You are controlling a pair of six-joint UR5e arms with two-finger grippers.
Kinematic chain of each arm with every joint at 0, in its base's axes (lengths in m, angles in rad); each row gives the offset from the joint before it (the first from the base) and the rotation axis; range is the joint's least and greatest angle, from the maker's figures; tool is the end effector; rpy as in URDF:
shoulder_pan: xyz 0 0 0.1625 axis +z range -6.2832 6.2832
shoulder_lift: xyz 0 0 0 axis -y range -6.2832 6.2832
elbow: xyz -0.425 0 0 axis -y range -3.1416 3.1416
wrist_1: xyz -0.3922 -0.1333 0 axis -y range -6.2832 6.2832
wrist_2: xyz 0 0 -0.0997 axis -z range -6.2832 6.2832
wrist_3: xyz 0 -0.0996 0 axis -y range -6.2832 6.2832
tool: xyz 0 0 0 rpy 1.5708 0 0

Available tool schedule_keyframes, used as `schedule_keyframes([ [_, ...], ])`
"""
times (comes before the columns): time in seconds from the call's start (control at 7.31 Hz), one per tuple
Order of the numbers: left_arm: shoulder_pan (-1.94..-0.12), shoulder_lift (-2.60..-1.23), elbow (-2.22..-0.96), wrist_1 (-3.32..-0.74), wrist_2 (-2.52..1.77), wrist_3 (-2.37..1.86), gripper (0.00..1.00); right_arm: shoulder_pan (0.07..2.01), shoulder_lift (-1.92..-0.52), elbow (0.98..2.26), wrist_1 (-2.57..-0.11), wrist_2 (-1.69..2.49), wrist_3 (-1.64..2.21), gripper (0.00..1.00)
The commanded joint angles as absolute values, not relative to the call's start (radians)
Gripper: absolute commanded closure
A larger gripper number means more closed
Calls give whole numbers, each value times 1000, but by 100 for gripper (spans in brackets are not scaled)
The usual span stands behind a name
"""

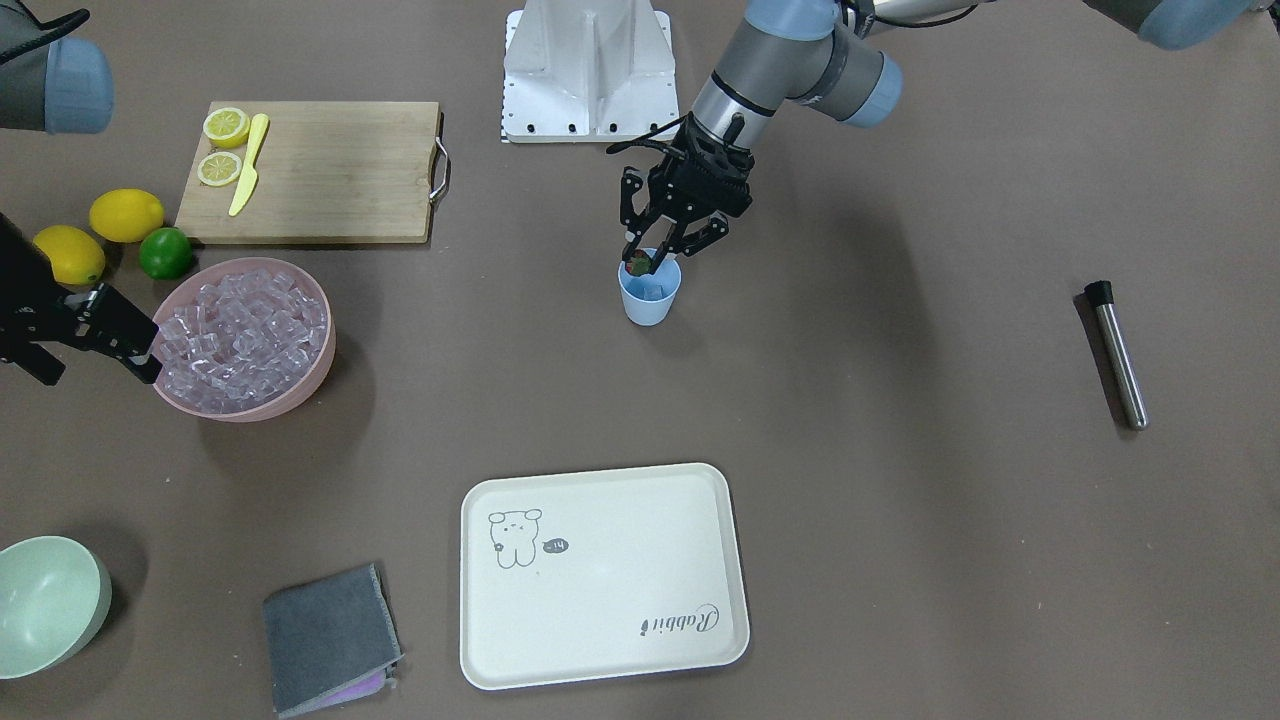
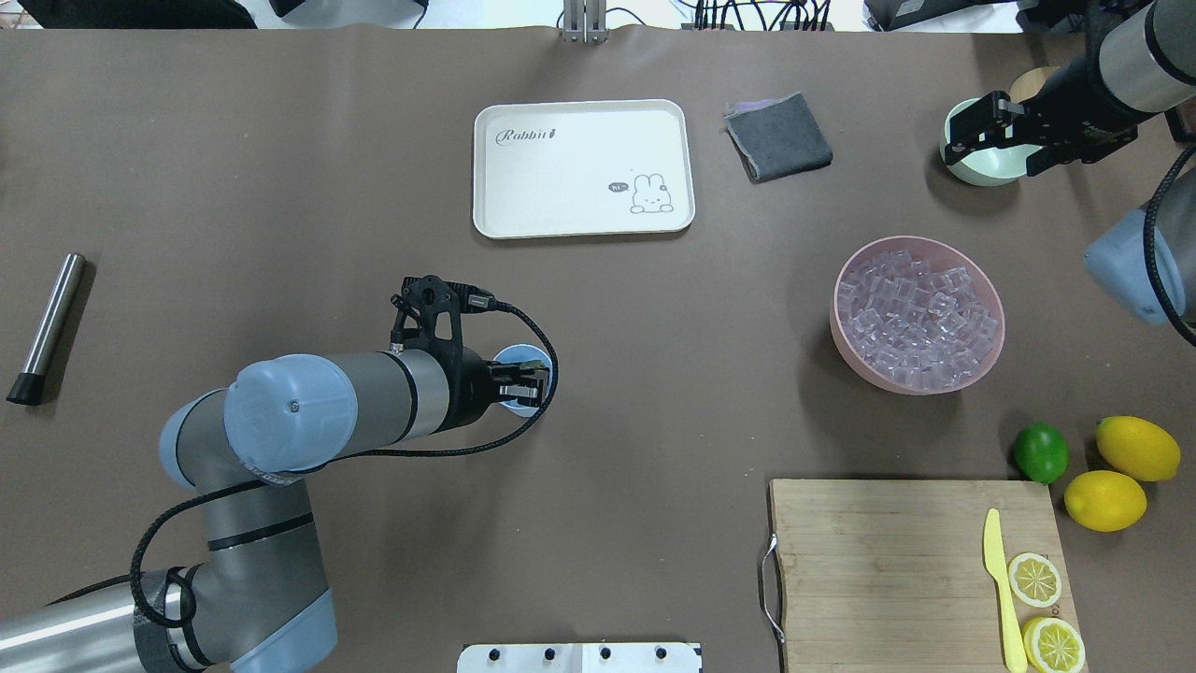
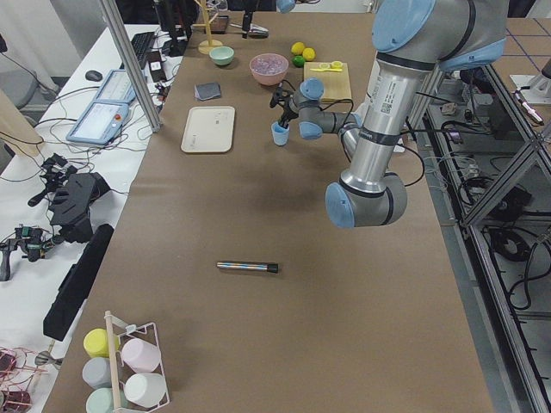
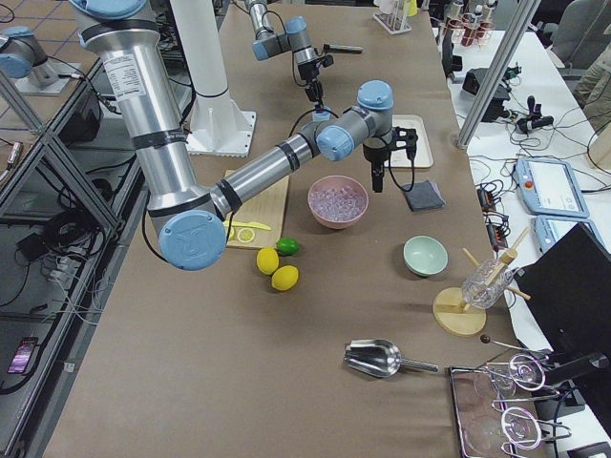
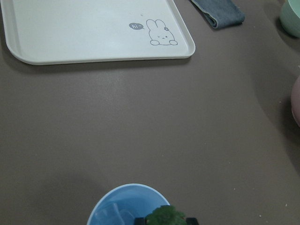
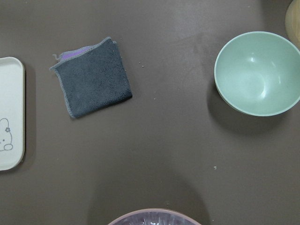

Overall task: Mash ice and strawberries in cup
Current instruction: 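Open the left gripper to drop the strawberry into the cup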

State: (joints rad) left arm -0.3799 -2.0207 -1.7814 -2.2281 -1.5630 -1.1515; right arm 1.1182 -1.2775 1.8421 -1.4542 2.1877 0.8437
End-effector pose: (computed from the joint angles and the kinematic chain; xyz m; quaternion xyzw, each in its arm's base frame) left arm 0.5223 -0.3529 0.2330 0.2410 0.5628 0.0132 0.7905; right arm -0.1868 -0.5572 0.3598 0.0810 -0.4203 0.0750 0.9007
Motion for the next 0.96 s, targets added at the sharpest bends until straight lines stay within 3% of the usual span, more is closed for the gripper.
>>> schedule_keyframes([
  [0.0, -377, -2022, -1767, -2227, -1563, -1146, 39, 1120, -1278, 1839, -1454, 2186, 844, 0],
  [0.14, -379, -2017, -1770, -2227, -1563, -1144, 3, 1120, -1275, 1839, -1454, 2186, 844, 0],
  [0.55, -460, -2005, -1848, -2110, -1644, -1109, 3, 1120, -1275, 1838, -1456, 2186, 844, 0],
  [0.82, -694, -1901, -1969, -1877, -1863, -973, 3, 1120, -1273, 1838, -1454, 2190, 844, 0],
])
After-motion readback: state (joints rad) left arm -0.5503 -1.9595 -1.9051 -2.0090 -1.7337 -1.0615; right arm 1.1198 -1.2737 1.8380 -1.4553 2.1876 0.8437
